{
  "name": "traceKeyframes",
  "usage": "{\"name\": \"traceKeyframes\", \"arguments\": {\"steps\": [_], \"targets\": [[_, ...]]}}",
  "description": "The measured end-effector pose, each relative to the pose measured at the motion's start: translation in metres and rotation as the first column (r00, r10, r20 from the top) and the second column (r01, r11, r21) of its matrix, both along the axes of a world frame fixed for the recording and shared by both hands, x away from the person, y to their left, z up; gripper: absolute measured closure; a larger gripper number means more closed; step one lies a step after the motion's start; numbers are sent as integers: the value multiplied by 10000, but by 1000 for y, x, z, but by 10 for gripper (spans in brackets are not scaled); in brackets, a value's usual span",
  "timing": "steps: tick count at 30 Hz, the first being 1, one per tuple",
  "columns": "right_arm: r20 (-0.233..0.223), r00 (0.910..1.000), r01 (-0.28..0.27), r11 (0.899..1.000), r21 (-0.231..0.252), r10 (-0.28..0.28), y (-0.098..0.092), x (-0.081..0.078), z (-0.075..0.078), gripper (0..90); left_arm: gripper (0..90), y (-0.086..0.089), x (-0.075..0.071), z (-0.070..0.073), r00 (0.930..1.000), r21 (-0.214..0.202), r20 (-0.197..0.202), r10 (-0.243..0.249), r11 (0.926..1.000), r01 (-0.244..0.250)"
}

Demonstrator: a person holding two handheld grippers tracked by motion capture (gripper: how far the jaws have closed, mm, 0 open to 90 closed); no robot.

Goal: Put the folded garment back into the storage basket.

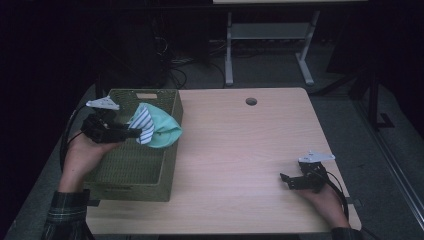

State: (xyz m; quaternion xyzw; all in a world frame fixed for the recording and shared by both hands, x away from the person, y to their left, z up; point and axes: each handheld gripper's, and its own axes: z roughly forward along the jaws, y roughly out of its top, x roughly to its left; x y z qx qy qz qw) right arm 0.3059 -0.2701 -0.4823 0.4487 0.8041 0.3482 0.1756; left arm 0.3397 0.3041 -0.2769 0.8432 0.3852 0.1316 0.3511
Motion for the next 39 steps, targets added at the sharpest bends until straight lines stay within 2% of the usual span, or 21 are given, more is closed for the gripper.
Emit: {"name": "traceKeyframes", "arguments": {"steps": [6, 8, 14, 16, 17, 19, 24, 26, 29, 35, 39], "targets": [[3, 10000, 0, 10000, -3, 0, 0, 0, 0, 100, 720, 21, 2, -6, 9968, 18, 50, 794, 9968, -794], [-4, 10000, 1, 10000, 0, -1, 0, 0, 0, 100, 720, 24, 2, -7, 9962, 50, 24, 874, 9962, -875], [4, 10000, 18, 10000, -3, -18, 0, 0, 0, 100, 719, 31, 7, -23, 9924, 222, -166, 1217, 9924, -1213], [7, 10000, 12, 10000, -10, -12, 0, 0, 0, 100, 719, 32, 10, -34, 9904, 163, -250, 1361, 9906, -1357], [7, 10000, 12, 10000, -10, -12, 0, 0, 0, 100, 718, 32, 10, -34, 9904, 163, -250, 1361, 9906, -1357], [5, 10000, 12, 10000, -6, -12, 0, 0, 0, 100, 718, 33, 14, -47, 9895, 268, -426, 1384, 9902, -1374], [0, 10000, 13, 10000, -6, -13, 0, 0, 0, 100, 718, 33, 18, -60, 9871, 272, -554, 1505, 9884, -1492], [6, 10000, 9, 10000, -8, -9, 0, 0, 0, 100, 718, 33, 21, -71, 9852, 352, -630, 1597, 9869, -1577], [8, 10000, 8, 10000, -9, -8, 0, 0, 0, 100, 717, 33, 22, -76, 9850, 527, -683, 1586, 9865, -1552], [6, 10000, 10, 10000, -8, -10, 0, 0, 0, 100, 716, 29, 28, -97, 9836, 858, -958, 1529, 9857, -1449], [6, 10000, 16, 10000, -4, -16, 0, 0, 0, 100, 714, 29, 29, -105, 9811, 837, -1093, 1599, 9849, -1512]]}}
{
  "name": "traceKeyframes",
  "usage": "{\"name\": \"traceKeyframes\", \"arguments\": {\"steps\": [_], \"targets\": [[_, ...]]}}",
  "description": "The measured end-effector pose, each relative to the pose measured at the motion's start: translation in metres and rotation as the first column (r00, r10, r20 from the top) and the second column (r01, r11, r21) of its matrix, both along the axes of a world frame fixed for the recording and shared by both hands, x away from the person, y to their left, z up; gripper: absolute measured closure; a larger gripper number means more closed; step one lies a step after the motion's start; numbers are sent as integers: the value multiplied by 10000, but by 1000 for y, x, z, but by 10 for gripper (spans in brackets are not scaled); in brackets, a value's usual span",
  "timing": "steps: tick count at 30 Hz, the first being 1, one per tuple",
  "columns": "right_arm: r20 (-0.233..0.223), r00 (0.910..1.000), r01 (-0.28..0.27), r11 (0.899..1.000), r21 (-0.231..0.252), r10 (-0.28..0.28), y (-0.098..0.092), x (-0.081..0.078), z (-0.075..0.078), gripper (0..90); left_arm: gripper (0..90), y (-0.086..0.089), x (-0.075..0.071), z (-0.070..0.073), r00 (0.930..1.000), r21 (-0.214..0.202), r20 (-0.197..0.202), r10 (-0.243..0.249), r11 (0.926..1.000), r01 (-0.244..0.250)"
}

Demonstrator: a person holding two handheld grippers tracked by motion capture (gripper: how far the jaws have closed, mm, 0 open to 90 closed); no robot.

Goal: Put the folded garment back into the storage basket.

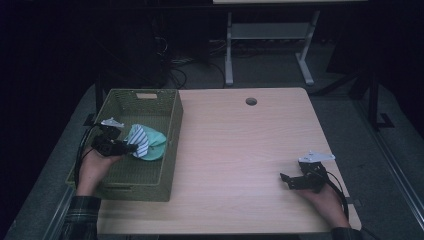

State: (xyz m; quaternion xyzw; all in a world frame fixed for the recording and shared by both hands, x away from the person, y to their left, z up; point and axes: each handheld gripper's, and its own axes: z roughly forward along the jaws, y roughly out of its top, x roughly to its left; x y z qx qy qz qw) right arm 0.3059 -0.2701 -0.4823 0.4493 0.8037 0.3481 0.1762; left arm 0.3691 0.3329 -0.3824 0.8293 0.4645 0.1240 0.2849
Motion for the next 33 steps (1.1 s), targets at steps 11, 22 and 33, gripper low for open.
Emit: {"name": "traceKeyframes", "arguments": {"steps": [11, 22, 33], "targets": [[2, 10000, 2, 10000, 9, -2, 0, 0, 0, 100, 692, 0, 5, -14, 9989, 370, -476, -1, 9993, 19], [3, 10000, -8, 10000, 0, 8, 0, 0, 0, 101, 533, 4, 5, -16, 9983, 212, -484, 315, 9993, -305], [3, 10000, -7, 10000, 1, 7, 0, 0, 0, 100, 249, 7, -1, -3, 9985, -345, 207, 505, 9982, -498]]}}
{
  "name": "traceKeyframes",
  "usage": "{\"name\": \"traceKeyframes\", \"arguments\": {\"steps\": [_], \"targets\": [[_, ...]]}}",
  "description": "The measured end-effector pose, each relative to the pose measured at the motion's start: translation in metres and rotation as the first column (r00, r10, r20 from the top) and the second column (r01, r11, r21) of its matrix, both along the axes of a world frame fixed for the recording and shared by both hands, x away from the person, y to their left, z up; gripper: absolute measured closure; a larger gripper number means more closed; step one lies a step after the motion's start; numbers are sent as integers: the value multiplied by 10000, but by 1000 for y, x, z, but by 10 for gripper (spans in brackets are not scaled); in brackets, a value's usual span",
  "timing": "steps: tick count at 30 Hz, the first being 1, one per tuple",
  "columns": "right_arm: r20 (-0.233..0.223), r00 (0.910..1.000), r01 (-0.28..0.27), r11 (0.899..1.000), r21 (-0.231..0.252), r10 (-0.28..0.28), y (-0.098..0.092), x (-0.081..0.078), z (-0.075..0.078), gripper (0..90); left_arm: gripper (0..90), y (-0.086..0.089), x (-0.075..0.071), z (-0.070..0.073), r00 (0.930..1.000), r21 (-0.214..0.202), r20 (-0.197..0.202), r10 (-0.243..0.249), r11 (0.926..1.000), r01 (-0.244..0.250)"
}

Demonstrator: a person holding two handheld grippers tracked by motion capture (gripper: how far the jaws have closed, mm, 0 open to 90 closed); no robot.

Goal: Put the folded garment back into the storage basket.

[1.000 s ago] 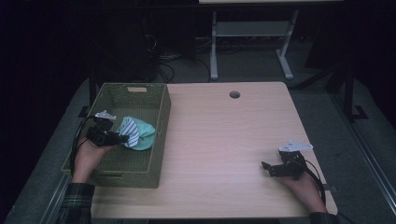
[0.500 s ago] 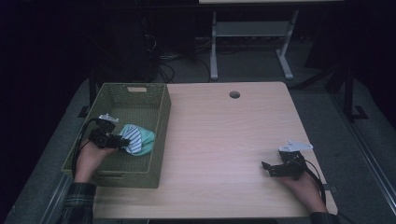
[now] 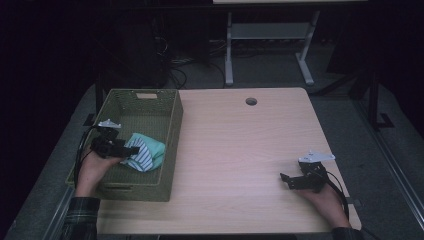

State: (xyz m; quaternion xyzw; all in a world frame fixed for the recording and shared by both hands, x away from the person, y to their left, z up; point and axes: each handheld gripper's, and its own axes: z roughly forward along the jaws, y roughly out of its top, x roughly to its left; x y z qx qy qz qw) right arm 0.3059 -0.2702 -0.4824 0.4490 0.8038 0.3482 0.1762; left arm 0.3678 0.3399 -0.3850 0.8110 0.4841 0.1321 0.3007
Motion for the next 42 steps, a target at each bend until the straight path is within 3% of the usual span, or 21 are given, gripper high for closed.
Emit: {"name": "traceKeyframes", "arguments": {"steps": [8, 15, 23, 30, 32, 34, 36, 40, 42], "targets": [[-1, 10000, -2, 10000, -6, 2, 0, 0, 0, 100, 207, -19, -8, 22, 9985, -307, 397, -370, 9988, 382], [-3, 10000, 2, 10000, -5, -2, 0, 0, 0, 100, 164, -37, -11, 32, 9964, -477, 414, -740, 9960, 760], [-1, 10000, 2, 10000, -4, -2, 0, 0, 0, 100, 157, -67, -18, 48, 9888, -592, 863, -1216, 9902, 1269], [-2, 10000, 5, 10000, -4, -5, 0, 0, 0, 100, 157, -96, -21, 57, 9776, -713, 1106, -1792, 9796, 1877], [-2, 10000, 10, 10000, 5, -10, 0, 0, 0, 101, 157, -112, -20, 59, 9695, -870, 1208, -2133, 9706, 2244], [0, 10000, 4, 10000, -2, -4, 0, 0, 0, 100, 157, -116, -20, 58, 9682, -889, 1220, -2185, 9691, 2299], [2, 10000, -1, 10000, -5, 1, 0, 0, 0, 100, 157, -135, -20, 56, 9606, -847, 1235, -2492, 9618, 2604], [4, 10000, 3, 10000, -1, -3, 0, 0, 0, 100, 157, -151, -20, 52, 9537, -856, 1174, -2769, 9539, 2875], [5, 10000, 0, 10000, -4, 0, 0, 0, 0, 101, 157, -171, -21, 46, 9436, -863, 1107, -3120, 9428, 3219]]}}
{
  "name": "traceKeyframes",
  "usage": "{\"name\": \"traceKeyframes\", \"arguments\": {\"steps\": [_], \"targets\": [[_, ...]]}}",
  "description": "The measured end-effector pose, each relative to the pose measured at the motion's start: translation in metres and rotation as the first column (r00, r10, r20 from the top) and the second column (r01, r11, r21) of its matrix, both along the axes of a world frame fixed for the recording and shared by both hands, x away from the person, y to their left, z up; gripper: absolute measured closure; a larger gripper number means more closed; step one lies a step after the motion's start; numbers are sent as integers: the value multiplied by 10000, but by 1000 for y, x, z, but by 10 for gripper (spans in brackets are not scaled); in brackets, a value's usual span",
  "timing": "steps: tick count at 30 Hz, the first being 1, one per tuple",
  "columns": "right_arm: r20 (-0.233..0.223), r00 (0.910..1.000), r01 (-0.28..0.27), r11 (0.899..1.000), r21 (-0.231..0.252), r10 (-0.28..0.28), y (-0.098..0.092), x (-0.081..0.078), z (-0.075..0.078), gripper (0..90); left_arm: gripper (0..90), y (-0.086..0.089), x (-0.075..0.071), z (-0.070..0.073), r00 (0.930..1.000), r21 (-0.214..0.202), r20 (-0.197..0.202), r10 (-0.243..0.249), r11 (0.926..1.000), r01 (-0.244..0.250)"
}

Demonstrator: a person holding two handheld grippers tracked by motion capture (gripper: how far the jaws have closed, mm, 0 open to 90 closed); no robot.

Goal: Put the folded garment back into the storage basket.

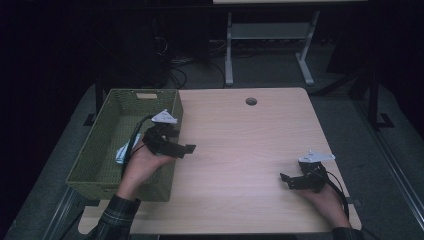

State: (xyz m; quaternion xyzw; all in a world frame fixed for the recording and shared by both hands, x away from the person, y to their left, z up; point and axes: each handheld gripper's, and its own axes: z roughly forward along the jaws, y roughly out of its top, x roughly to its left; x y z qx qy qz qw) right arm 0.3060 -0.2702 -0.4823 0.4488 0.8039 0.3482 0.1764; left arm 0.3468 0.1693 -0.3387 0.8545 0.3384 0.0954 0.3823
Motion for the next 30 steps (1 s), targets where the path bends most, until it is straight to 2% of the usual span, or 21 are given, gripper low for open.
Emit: {"name": "traceKeyframes", "arguments": {"steps": [1, 5, 8, 9, 11, 14, 20, 23, 30], "targets": [[0, 10000, 0, 10000, 0, 0, 0, 0, 0, 101, 157, 0, 0, 0, 10000, 0, 0, 0, 10000, 0], [-3, 10000, 5, 10000, 5, -5, 0, 0, 0, 100, 157, -29, -4, -13, 9993, 218, 17, -386, 9990, 386], [-4, 10000, 7, 10000, 4, -7, 0, 0, 0, 101, 157, -37, -5, -19, 9987, 294, 34, -503, 9983, 502], [-8, 10000, 8, 10000, 3, -8, 0, 0, 0, 100, 157, -47, -7, -27, 9977, 297, 40, -670, 9973, 669], [-6, 10000, 6, 10000, 7, -6, 0, 0, 0, 101, 157, -51, -8, -31, 9976, 335, 5, -698, 9970, 697], [-7, 10000, 6, 10000, 3, -6, 0, 0, 0, 101, 157, -64, -9, -47, 9956, 547, -152, -927, 9941, 934], [-3, 10000, 3, 10000, 4, -3, 0, 0, 0, 100, 157, -76, -12, -71, 9911, 845, -513, -1231, 9883, 1271], [-1, 10000, 2, 10000, 5, -2, 0, 0, 0, 101, 157, -80, -13, -79, 9892, 951, -625, -1323, 9859, 1379], [1, 10000, 0, 10000, 3, 0, 0, 0, 0, 101, 157, -83, -14, -97, 9912, 1164, -547, -1202, 9852, 1259]]}}
